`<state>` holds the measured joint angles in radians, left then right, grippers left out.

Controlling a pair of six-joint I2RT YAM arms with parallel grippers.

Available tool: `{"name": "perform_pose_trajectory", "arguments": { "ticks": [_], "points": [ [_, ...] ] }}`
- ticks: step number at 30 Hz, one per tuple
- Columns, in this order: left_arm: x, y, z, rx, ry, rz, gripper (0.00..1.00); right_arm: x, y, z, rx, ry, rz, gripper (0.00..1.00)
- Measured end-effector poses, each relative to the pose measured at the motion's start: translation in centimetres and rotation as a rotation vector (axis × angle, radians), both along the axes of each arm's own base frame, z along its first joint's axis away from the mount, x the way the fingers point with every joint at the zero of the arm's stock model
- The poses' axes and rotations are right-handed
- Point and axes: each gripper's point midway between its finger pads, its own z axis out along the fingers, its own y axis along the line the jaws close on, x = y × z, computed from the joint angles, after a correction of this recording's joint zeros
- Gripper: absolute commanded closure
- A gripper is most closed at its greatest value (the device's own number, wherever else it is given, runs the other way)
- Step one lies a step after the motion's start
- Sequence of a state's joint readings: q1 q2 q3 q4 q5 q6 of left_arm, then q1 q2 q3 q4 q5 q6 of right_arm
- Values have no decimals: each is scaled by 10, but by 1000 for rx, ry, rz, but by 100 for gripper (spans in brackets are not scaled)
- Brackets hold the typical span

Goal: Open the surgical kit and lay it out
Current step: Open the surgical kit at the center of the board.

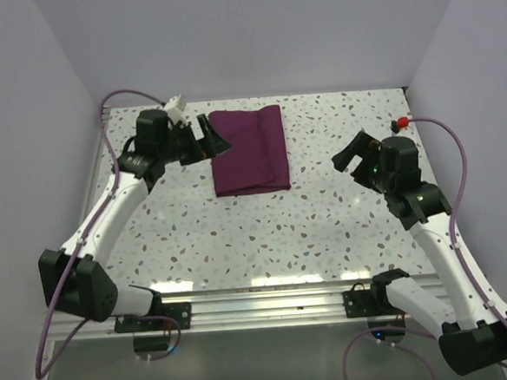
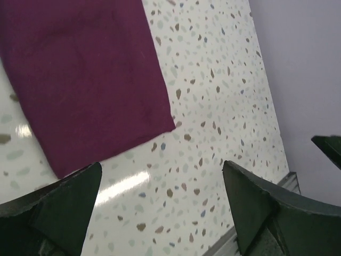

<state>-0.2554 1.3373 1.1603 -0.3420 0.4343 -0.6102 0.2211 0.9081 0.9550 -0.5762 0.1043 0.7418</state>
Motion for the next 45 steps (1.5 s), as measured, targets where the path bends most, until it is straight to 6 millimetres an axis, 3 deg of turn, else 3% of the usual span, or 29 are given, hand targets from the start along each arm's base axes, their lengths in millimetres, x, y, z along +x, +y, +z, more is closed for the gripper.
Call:
{"name": "perform_pose_trajectory", "arguments": {
  "ticks": [3, 6, 8, 12, 16, 19, 22, 28, 33, 37, 43, 45],
  "points": [
    [37, -35, 20, 84, -67, -21, 0, 3, 3, 19, -32, -29, 37, 2],
    [74, -70, 23, 181, -110, -24, 0, 5, 3, 14, -78, 22, 70, 3],
    [94, -93, 8, 272, -117, -11, 2, 6, 3, 2, -104, 69, 88, 4],
    [107, -122, -48, 440, -40, -12, 9, -1, 1, -18, -141, 152, 106, 3],
    [100, -132, -107, 594, 45, -37, 10, -11, -4, -18, -169, 166, 117, 3],
    [88, -132, -128, 684, 72, -54, 11, -18, -9, -14, -196, 152, 116, 3],
    [76, -141, -130, 737, 52, -66, 12, -23, -13, -13, -217, 153, 120, 3],
    [54, -163, -134, 768, 26, -105, 16, -30, -15, -31, -240, 206, 135, 3],
    [57, -157, -140, 799, 33, -78, 22, -30, -15, -36, -244, 221, 141, 3],
    [60, -151, -159, 849, 58, -64, 28, -31, -15, -36, -246, 222, 145, 3],
    [58, -148, -187, 898, 106, -78, 45, -33, -14, -40, -254, 231, 155, 3],
    [58, -147, -194, 908, 116, -80, 46, -33, -15, -41, -259, 234, 157, 3]
  ]
}}
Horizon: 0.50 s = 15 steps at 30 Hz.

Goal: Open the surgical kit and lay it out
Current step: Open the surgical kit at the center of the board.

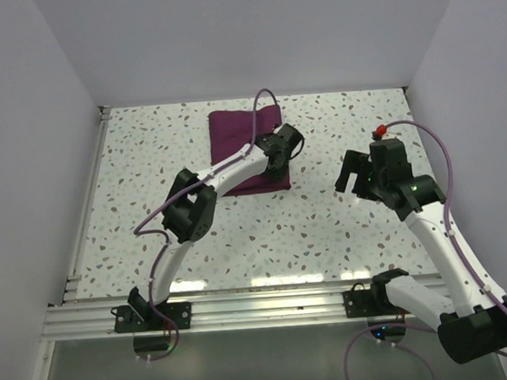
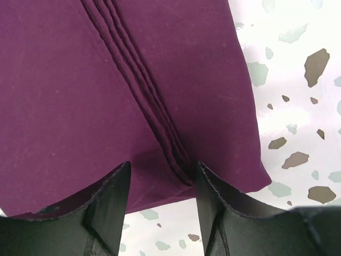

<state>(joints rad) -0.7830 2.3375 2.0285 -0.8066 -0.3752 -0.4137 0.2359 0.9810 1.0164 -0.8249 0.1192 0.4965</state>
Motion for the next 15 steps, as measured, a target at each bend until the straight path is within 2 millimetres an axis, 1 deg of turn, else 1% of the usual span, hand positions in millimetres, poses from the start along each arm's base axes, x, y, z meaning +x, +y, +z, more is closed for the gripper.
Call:
{"name": "perform_pose_trajectory", "arguments": {
  "ticks": [4, 6, 7, 9, 10, 15],
  "points": [
    [-1, 0, -4, 3, 7, 4, 49, -1, -1, -3, -7, 7, 1, 3],
    [0, -1, -2, 0, 4, 5, 54, -2, -1, -3, -11, 9, 3, 3],
    [0, -1, -2, -2, 3, 6, 64, -2, -2, -3, -13, 9, 2, 3],
    [0, -2, -1, -9, 3, 11, 80, -2, -3, -4, -18, 9, 1, 3],
    [0, -2, -2, -10, 4, 12, 99, -2, -3, -4, -21, 9, -1, 3],
    [1, -1, 0, -2, 8, 12, 100, -2, -5, -5, -29, 11, -2, 4]
  ]
}}
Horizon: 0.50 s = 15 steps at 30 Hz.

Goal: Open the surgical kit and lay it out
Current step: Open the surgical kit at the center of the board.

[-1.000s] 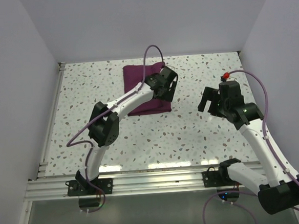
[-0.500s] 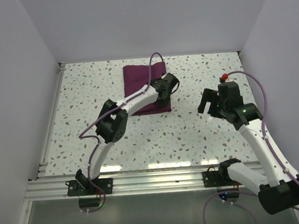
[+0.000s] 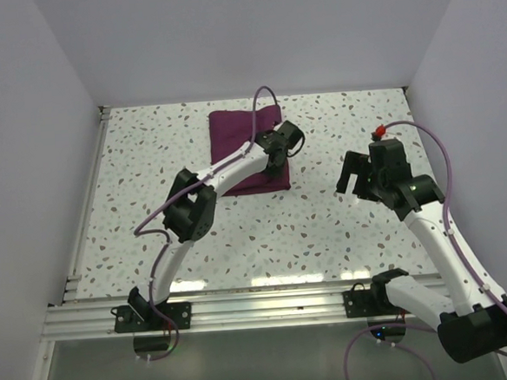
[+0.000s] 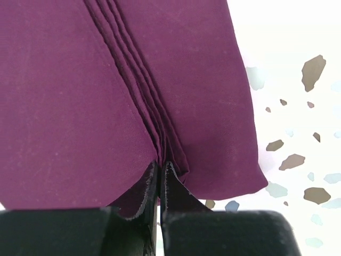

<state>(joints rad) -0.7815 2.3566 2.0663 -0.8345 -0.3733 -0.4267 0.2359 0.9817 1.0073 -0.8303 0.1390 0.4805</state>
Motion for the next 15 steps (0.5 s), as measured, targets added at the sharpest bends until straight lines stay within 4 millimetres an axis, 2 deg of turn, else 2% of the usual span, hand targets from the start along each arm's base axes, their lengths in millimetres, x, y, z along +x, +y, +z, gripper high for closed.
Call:
{"name": "perform_pose_trajectory", "arguments": {
  "ticks": [4, 6, 8, 11, 13, 14, 15],
  "points": [
    [4, 3, 15, -13, -18, 21, 100, 6, 1, -3, -8, 23, 3, 4],
    [8, 11, 31, -41, -37, 51, 100, 16, 5, 0, -10, 38, 11, 5],
    [11, 26, 59, -83, -70, 92, 100, 29, 12, 7, 2, 41, 31, 6],
    [26, 105, 120, -148, -164, 257, 100, 58, 34, 25, 5, 24, 83, 5],
    [28, 172, 159, -176, -255, 399, 100, 80, 66, 39, -7, 1, 157, 5],
    [24, 212, 175, -179, -303, 480, 95, 90, 85, 44, -9, -4, 202, 5],
    [15, 251, 185, -181, -341, 567, 63, 97, 102, 47, -8, -10, 235, 5]
  ]
}}
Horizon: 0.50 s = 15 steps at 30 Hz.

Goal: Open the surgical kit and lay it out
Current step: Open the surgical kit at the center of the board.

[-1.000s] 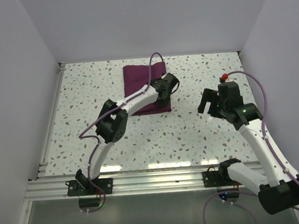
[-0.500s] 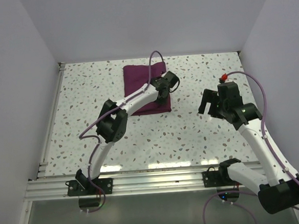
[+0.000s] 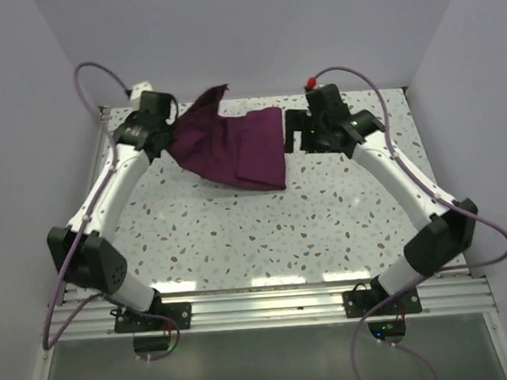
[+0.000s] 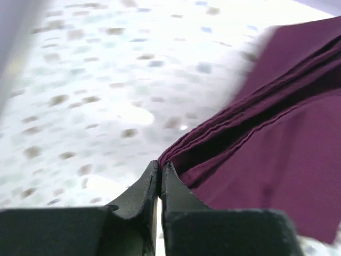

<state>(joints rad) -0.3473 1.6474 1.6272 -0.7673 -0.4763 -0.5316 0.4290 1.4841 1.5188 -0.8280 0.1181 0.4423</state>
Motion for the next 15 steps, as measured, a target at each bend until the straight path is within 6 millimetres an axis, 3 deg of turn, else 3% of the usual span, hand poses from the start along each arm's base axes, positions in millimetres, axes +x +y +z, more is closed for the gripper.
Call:
{"name": "perform_pose_trajectory", "arguments": {
  "ticks": [2, 3, 6, 10, 12, 15],
  "points": [
    [-25, 56, 3, 22, -14, 127, 16, 15, 42, 0, 2, 6, 77, 5],
    [-38, 76, -1, 29, -13, 178, 1, 21, 62, -3, 2, 11, 111, 5],
    [-65, 98, -29, 31, 48, 235, 0, 33, 108, -24, -11, 50, 181, 5],
    [-87, 90, -86, 29, 209, 191, 0, 46, 158, -69, -35, 130, 246, 5],
    [-96, 88, -101, 25, 260, 178, 0, 52, 177, -92, -49, 163, 264, 5],
    [-99, 86, -105, 18, 274, 169, 0, 55, 199, -117, -64, 194, 287, 5]
  ]
}}
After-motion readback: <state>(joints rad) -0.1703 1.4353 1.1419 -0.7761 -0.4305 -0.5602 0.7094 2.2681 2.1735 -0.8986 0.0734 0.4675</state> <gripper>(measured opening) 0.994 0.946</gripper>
